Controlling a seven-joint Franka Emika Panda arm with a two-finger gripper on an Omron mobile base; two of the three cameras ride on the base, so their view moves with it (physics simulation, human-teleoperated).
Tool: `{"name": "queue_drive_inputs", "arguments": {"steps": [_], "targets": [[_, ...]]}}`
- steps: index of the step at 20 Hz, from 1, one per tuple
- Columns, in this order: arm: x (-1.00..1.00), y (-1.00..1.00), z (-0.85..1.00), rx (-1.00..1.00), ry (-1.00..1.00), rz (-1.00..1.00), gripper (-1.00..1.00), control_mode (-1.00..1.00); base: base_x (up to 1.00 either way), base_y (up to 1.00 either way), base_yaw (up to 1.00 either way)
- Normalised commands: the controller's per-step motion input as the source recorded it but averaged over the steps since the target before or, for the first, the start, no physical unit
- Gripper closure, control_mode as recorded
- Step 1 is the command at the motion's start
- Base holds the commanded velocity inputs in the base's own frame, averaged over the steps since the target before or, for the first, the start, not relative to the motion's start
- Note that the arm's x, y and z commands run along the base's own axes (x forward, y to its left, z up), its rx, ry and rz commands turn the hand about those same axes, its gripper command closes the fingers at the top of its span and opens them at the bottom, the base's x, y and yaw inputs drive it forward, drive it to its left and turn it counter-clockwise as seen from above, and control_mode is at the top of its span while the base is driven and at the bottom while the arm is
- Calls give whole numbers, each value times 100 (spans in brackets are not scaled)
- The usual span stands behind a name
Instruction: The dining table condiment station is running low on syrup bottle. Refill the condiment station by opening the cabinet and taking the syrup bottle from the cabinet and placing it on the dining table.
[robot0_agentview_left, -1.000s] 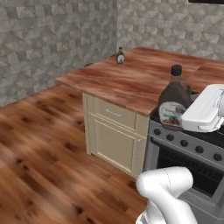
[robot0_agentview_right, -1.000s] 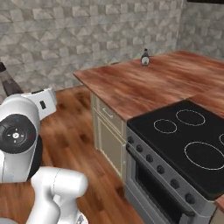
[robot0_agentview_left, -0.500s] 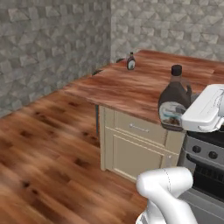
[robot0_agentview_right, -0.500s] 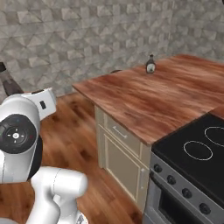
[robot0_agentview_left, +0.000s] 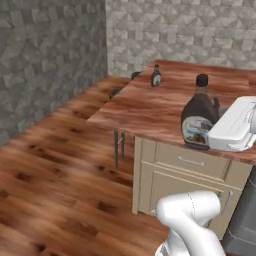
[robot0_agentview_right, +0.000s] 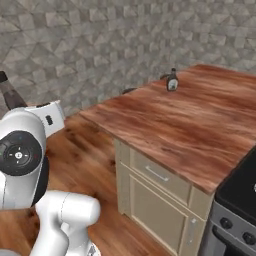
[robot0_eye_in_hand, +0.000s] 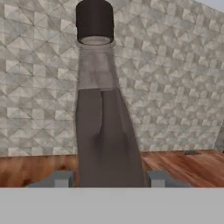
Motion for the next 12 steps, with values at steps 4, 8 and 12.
{"name": "queue_drive_inputs", "arguments": {"steps": [4, 8, 12], "targets": [[0, 0, 0, 0, 0, 0, 100, 100, 100, 100, -32], [0, 0, 0, 0, 0, 0, 100, 100, 100, 100, -33], [0, 0, 0, 0, 0, 0, 100, 100, 100, 100, -33]]}}
